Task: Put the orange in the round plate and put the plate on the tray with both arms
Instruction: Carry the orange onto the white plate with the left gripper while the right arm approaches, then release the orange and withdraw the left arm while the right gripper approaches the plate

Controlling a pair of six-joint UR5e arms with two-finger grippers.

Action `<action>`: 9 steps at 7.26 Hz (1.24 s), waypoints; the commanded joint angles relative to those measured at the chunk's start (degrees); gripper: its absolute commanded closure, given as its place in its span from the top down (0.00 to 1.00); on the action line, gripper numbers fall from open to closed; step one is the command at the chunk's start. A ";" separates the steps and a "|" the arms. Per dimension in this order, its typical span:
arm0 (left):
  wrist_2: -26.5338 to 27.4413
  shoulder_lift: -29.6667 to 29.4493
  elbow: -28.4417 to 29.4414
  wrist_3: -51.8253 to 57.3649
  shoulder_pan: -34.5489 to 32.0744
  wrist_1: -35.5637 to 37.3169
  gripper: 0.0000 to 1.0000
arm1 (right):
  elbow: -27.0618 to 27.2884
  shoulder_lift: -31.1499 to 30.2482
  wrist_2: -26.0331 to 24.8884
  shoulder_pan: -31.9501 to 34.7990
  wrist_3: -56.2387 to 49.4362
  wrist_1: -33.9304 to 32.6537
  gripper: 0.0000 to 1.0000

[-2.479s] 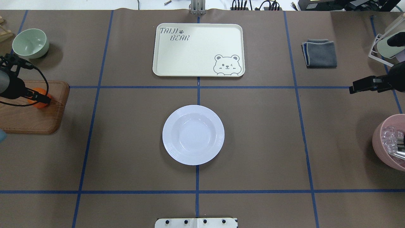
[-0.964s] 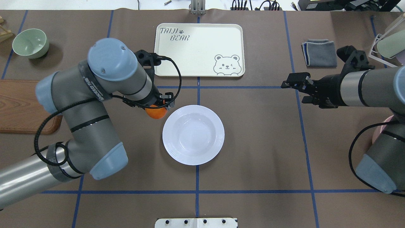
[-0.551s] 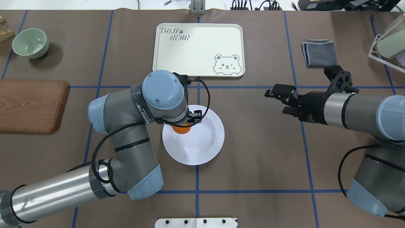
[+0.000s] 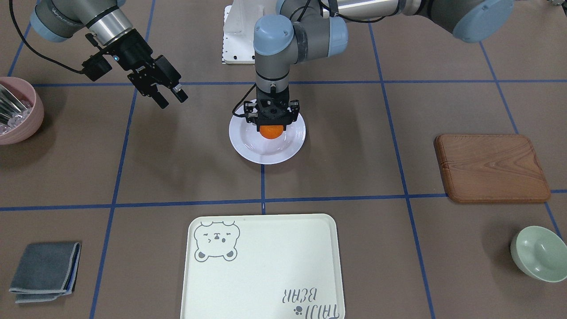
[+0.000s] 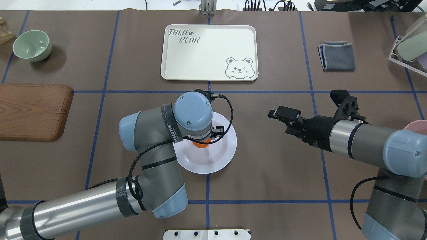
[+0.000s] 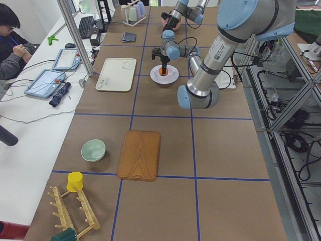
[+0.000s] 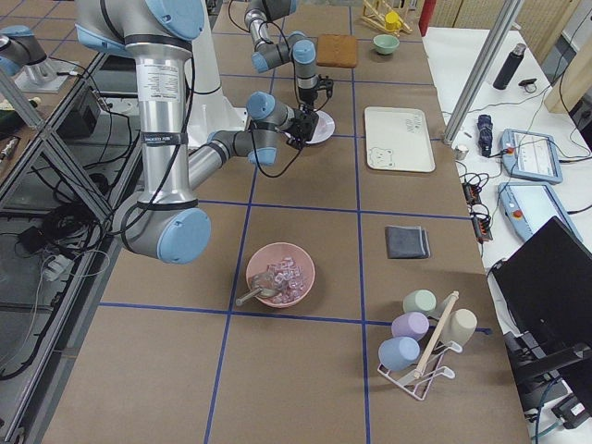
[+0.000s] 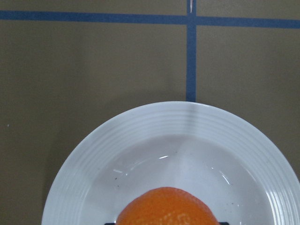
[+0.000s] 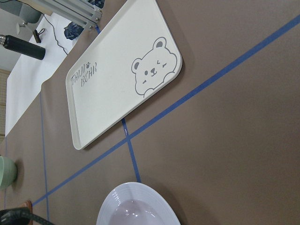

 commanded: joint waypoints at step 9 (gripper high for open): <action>-14.46 20.28 -17.28 50.73 -33.94 15.90 0.98 | -8.33 4.54 -23.05 -16.06 12.61 6.26 0.98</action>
